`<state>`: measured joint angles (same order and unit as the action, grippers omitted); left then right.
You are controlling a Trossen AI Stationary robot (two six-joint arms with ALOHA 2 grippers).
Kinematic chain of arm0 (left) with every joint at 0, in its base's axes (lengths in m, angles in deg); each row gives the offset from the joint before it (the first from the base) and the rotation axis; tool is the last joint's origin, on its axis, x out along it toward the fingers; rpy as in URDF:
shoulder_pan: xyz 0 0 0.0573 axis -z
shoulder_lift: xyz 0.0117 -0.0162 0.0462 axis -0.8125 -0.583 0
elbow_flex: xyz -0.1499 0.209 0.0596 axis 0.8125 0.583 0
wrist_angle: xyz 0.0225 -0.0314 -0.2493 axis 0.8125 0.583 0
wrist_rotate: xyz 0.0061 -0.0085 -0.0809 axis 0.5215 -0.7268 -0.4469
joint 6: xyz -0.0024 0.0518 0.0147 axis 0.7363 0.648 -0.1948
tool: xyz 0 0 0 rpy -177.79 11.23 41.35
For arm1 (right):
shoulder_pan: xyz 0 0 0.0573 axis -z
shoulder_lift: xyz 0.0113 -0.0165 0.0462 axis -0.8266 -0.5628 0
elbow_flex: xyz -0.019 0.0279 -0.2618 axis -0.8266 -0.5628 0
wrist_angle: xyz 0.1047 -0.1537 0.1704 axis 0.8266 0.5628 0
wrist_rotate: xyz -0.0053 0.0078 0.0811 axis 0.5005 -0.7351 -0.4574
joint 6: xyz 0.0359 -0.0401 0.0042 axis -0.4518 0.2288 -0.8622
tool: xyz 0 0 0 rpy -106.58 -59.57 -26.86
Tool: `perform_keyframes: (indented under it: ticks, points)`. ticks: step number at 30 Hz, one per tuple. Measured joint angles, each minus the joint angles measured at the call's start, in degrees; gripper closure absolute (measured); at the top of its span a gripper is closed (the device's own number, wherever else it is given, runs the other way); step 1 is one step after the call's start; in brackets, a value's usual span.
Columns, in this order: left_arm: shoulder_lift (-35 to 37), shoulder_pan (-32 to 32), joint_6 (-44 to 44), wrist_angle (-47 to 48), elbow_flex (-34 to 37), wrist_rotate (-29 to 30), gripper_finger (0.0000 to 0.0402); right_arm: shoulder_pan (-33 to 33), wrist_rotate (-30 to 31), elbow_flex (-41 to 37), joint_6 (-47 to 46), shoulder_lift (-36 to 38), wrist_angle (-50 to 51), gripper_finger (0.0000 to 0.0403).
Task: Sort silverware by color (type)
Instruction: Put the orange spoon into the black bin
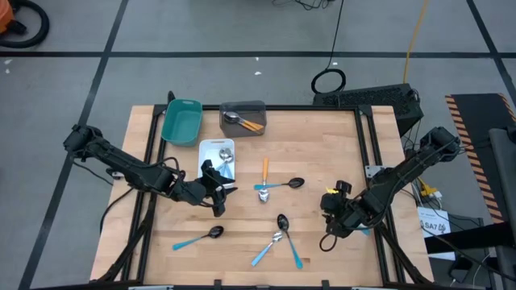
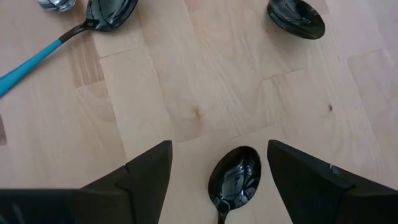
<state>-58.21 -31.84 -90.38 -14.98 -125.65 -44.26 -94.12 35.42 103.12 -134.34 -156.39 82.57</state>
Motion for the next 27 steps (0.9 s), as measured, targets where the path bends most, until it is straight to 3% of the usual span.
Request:
perform_keyframes:
  ticks: [7, 27]
  points:
    - [0.00, -0.06, 0.00, 0.04, 0.00, 0.00, 0.0277, 0.23, 5.71, 0.00, 1.90, 0.02, -1.64, 0.0145]
    - [0.00, -0.96, 0.08, 0.02, 0.00, 0.02, 0.0277, 3.26, 9.18, 0.00, 9.31, 0.01, -9.71, 0.0145]
